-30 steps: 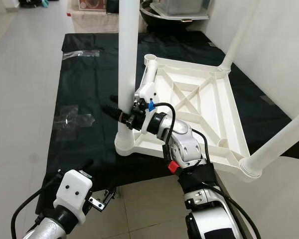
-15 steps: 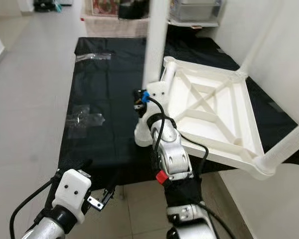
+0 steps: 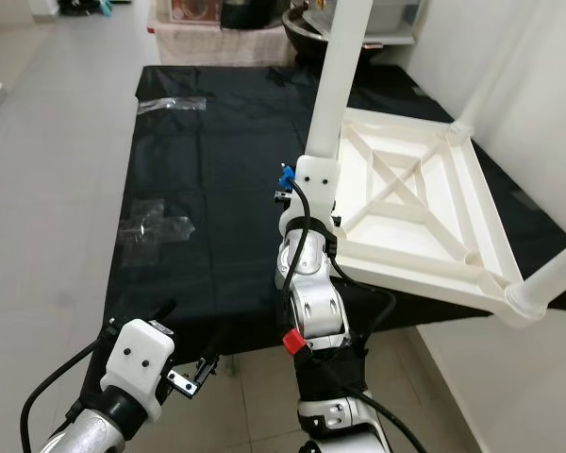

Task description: Building children table

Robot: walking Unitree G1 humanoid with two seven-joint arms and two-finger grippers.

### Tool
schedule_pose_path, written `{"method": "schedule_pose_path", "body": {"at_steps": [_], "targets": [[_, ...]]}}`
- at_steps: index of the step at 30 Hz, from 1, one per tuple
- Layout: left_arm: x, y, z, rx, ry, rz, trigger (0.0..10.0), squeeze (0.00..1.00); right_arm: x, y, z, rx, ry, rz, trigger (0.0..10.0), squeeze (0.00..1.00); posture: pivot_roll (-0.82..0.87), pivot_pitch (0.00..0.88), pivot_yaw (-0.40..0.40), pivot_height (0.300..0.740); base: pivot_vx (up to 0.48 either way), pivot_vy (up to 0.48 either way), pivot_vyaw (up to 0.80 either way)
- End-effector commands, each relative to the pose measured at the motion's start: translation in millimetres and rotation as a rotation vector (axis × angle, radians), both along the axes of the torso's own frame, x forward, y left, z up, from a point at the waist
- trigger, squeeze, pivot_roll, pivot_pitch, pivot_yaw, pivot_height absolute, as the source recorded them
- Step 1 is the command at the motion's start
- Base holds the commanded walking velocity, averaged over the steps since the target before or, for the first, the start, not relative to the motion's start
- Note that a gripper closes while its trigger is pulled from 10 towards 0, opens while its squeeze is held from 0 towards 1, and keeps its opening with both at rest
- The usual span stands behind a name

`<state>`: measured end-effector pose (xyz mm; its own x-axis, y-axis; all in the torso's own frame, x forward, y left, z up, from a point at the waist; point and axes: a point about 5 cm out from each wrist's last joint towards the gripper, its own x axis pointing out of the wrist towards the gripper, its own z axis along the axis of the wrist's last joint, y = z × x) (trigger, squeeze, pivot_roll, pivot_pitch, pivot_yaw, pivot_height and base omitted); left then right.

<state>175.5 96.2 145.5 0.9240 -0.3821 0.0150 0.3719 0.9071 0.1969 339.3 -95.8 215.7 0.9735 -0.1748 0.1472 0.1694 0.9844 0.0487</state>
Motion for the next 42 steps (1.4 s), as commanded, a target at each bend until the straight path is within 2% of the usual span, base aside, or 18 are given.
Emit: {"method": "schedule_pose_path", "body": {"at_steps": [1, 4, 5, 9, 12, 14, 17, 19, 21, 24, 29, 30, 32, 34, 35, 37, 38, 42], "targets": [[-1.2, -0.9, -5.5, 0.021, 0.015, -0.012, 10.0, 0.00, -4.1, 25.8, -3.1, 0.092, 0.022, 0.080, 10.0, 1.00, 0.09, 0.112, -0.086, 0.740, 0.000, 0.000, 0.00], [-1.0, -1.1, -5.9, 0.022, 0.016, -0.014, 10.0, 0.00, -4.4, 19.5, -0.6, 0.062, -0.003, 0.074, 10.0, 1.00, 0.09, 0.109, -0.086, 0.740, 0.000, 0.000, 0.00], [-0.9, -1.3, -5.9, 0.021, 0.016, -0.015, 10.0, 0.00, -3.8, 16.1, 0.1, 0.044, -0.018, 0.091, 10.0, 0.00, 0.09, 0.109, -0.086, 0.740, 0.000, 0.000, 0.00], [-0.8, -1.3, -6.0, 0.020, 0.016, -0.015, 10.0, 0.00, -2.6, 10.0, 0.8, 0.007, -0.045, 0.134, 10.0, 0.00, 0.09, 0.108, -0.082, 0.740, 0.000, 0.000, 0.00], [-0.5, -1.5, -6.5, 0.021, 0.016, -0.016, 10.0, 0.00, -0.7, -2.7, -1.7, -0.019, -0.084, 0.242, 10.0, 0.00, 0.09, 0.104, -0.081, 0.740, 0.000, 0.000, 0.00], [-0.5, -1.5, -6.5, 0.021, 0.016, -0.016, 10.0, 0.00, -0.7, -2.7, -1.7, -0.019, -0.084, 0.242, 10.0, 0.00, 0.09, 0.104, -0.081, 0.740, 0.000, 0.000, 0.00], [0.2, -1.9, -6.8, 0.018, 0.016, -0.015, 10.0, 0.00, 4.4, -12.2, -6.0, -0.030, -0.089, 0.423, 10.0, 0.00, 0.09, 0.105, -0.084, 0.740, 0.000, 0.000, 0.00], [0.4, -2.0, -6.9, 0.017, 0.016, -0.015, 10.0, 0.00, 5.5, -15.0, -6.0, -0.022, -0.090, 0.459, 10.0, 0.00, 0.09, 0.105, -0.084, 0.740, 0.000, 0.000, 0.00], [0.7, -2.2, -6.8, 0.017, 0.016, -0.015, 10.0, 0.00, 9.4, -20.8, -4.7, -0.020, -0.091, 0.513, 10.0, 0.00, 0.08, 0.108, -0.086, 0.740, 0.000, 0.000, 0.00], [1.6, -2.6, -6.7, 0.017, 0.013, -0.015, 10.0, 0.00, 21.2, -31.5, -0.8, -0.023, -0.070, 0.668, 10.0, 0.00, 0.09, 0.111, -0.090, 0.740, 0.000, 0.000, 0.00], [2.0, -2.6, -6.2, 0.017, 0.011, -0.013, 10.0, 0.00, 35.5, -39.7, 8.1, -0.055, -0.076, 0.732, 10.0, 0.00, 0.09, 0.112, -0.092, 0.740, 0.000, 0.000, 0.00], [2.1, -2.5, -6.1, 0.018, 0.010, -0.011, 10.0, 0.00, 40.1, -38.9, 10.5, -0.053, -0.069, 0.786, 10.0, 0.00, 0.09, 0.114, -0.091, 0.740, 0.000, 0.000, 0.00], [2.1, -2.5, -6.1, 0.018, 0.010, -0.011, 10.0, 0.00, 40.1, -38.9, 10.5, -0.053, -0.069, 0.786, 10.0, 0.00, 0.09, 0.114, -0.091, 0.740, 0.000, 0.000, 0.00], [2.4, -2.6, -6.2, 0.018, 0.008, -0.010, 10.0, 0.00, 46.2, -36.5, 13.0, -0.035, -0.050, 0.881, 10.0, 0.00, 0.10, 0.113, -0.098, 0.740, 0.000, 0.000, 0.00], [2.4, -2.6, -6.2, 0.018, 0.008, -0.010, 10.0, 0.00, 46.2, -36.5, 13.0, -0.035, -0.050, 0.881, 10.0, 0.00, 0.10, 0.113, -0.098, 0.740, 0.000, 0.000, 0.00], [2.8, -3.3, -5.7, 0.016, 0.005, -0.010, 10.0, 0.00, 49.4, -29.8, 13.8, -0.056, -0.024, 0.991, 10.0, 0.00, 0.11, 0.110, -0.101, 0.740, 0.000, 0.000, 0.00], [2.8, -3.3, -5.7, 0.016, 0.005, -0.010, 10.0, 0.00, 49.4, -29.8, 13.8, -0.056, -0.024, 0.991, 10.0, 0.00, 0.11, 0.110, -0.101, 0.740, 0.000, 0.000, 0.00], [3.1, -3.8, -5.3, 0.014, 0.003, -0.010, 10.0, 0.00, 47.5, -17.5, 9.7, -0.083, 0.028, 1.164, 9.7, 0.00, 0.11, 0.112, -0.098, 0.740, 0.000, 0.000, 0.00]]}}
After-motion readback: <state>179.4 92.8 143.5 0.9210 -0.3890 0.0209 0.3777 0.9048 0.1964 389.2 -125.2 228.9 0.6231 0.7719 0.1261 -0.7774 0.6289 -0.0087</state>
